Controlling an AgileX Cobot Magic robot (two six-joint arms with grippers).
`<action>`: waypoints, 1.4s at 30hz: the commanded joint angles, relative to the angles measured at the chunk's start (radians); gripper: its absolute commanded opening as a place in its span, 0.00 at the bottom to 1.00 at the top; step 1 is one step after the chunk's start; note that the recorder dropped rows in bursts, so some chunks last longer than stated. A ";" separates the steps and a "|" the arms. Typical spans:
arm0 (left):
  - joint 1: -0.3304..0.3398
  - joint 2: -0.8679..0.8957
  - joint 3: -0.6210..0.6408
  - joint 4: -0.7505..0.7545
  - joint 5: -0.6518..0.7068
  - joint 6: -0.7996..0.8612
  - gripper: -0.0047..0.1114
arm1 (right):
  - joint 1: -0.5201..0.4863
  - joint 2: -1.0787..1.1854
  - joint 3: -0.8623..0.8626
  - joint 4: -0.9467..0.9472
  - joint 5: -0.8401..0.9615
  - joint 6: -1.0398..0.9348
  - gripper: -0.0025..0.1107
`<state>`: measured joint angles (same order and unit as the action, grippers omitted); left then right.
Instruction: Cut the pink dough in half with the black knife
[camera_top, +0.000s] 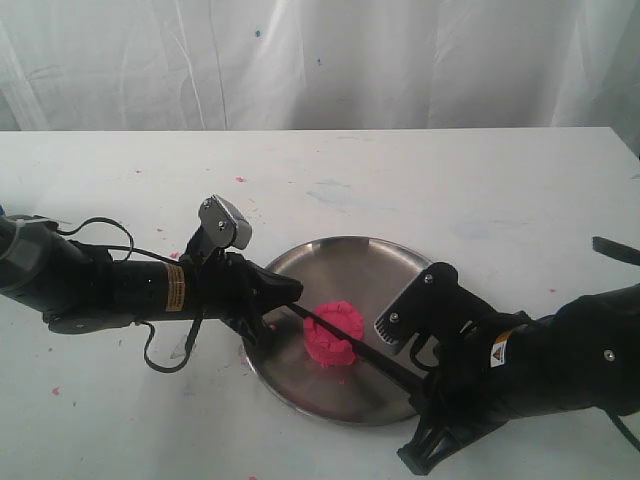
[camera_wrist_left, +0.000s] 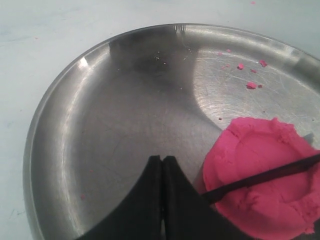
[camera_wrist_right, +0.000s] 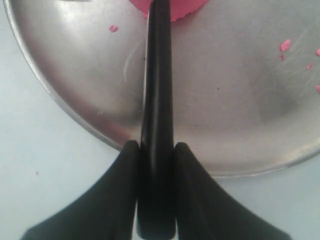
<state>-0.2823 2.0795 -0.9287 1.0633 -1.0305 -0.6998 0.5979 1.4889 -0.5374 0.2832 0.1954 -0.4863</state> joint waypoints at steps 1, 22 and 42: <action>0.001 0.004 0.008 0.030 0.044 -0.002 0.04 | 0.000 0.002 0.004 0.003 -0.016 0.014 0.02; 0.001 0.004 0.008 0.049 0.044 -0.002 0.04 | 0.000 0.004 0.004 0.003 -0.023 0.014 0.02; 0.001 0.004 0.008 0.049 0.044 -0.002 0.04 | 0.000 0.051 0.004 -0.008 -0.066 0.012 0.02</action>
<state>-0.2823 2.0808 -0.9287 1.0895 -1.0076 -0.6998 0.5979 1.5351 -0.5374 0.2685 0.1736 -0.4863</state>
